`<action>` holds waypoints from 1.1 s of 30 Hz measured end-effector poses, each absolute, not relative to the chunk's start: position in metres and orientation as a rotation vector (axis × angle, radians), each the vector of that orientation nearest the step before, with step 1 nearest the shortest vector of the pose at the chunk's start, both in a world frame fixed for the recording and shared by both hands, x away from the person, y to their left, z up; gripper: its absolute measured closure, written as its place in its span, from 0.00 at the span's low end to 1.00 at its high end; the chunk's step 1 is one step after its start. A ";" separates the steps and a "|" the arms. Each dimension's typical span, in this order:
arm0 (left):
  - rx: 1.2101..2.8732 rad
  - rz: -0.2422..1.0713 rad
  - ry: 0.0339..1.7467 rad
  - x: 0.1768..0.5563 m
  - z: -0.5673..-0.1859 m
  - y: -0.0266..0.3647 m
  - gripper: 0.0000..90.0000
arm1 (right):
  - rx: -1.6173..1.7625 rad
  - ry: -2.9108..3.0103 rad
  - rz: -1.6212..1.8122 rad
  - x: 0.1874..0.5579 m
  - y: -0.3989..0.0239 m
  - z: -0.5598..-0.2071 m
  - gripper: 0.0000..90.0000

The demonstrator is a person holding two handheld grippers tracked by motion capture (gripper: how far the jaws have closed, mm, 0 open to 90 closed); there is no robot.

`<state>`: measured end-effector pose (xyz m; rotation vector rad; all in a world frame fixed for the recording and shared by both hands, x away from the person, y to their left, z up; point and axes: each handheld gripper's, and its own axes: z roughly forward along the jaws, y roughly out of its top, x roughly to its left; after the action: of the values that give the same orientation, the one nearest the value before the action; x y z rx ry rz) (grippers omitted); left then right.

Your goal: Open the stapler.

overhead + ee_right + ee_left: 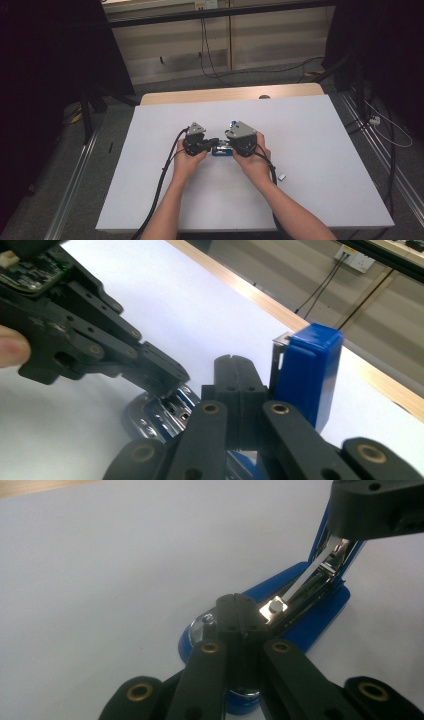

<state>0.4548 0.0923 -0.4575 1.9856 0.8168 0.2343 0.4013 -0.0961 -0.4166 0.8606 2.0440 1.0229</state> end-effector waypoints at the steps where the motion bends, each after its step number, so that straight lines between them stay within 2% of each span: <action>1: 1.986 0.235 0.817 0.455 -0.457 0.092 1.00 | 0.861 2.044 1.017 0.401 -0.098 -0.416 1.00; 13: 1.990 0.240 0.814 0.454 -0.458 0.092 1.00 | 0.884 2.016 0.955 0.397 -0.122 -0.412 1.00; 21: 1.984 0.224 0.820 0.454 -0.458 0.093 1.00 | 1.001 1.996 0.956 0.399 -0.158 -0.417 1.00; 33: 1.970 0.219 0.819 0.455 -0.459 0.094 1.00 | 0.986 2.031 0.957 0.399 -0.160 -0.422 1.00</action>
<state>0.4550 0.0940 -0.4589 1.9702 0.8185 0.2191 0.3987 -0.1599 -0.4217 0.9863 2.0309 0.9569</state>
